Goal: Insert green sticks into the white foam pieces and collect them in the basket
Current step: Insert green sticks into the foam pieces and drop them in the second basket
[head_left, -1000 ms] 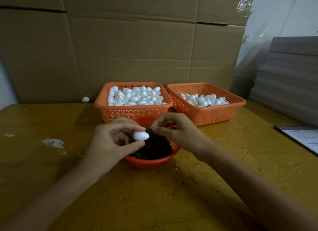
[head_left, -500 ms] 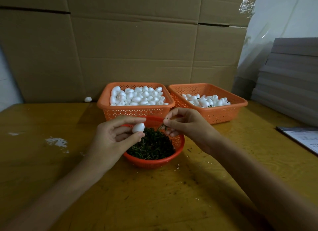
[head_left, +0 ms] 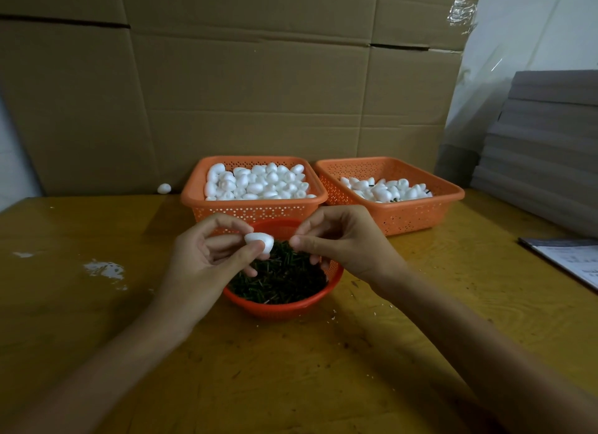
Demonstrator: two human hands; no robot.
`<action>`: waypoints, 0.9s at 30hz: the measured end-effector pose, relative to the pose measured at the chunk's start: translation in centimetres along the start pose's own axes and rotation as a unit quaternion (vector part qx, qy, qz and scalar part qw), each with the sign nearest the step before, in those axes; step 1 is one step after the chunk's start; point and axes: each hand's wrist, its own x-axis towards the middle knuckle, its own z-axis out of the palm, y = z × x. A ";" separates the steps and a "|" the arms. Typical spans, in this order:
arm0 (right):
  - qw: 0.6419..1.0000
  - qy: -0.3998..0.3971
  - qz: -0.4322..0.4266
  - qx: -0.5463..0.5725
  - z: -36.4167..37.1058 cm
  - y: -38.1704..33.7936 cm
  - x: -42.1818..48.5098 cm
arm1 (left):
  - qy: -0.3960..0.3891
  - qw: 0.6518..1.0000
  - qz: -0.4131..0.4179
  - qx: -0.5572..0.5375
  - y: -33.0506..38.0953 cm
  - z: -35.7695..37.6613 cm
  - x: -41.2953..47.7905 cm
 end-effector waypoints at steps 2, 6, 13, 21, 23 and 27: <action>1.000 -0.008 -0.004 0.013 0.2 -0.3 -0.1 | 0.007 1.000 0.000 -0.004 0.0 -0.1 0.0; 0.999 -0.026 -0.001 0.030 0.6 -0.7 -0.2 | 0.014 1.000 -0.001 -0.010 0.0 0.0 0.0; 0.999 -0.027 -0.002 0.024 1.0 -1.0 -0.5 | 0.010 1.000 -0.007 -0.015 0.1 0.0 -0.1; 0.993 -0.050 -0.068 -0.083 1.8 -0.5 -0.9 | 0.001 0.999 0.033 0.039 -0.3 0.2 -0.4; 0.989 -0.050 -0.088 -0.111 1.9 -0.4 -1.0 | 0.008 0.998 0.039 0.040 -0.5 0.2 -0.5; 0.988 -0.047 -0.097 -0.113 2.0 -0.3 -1.1 | 0.017 0.998 0.050 0.042 -0.7 0.2 -0.5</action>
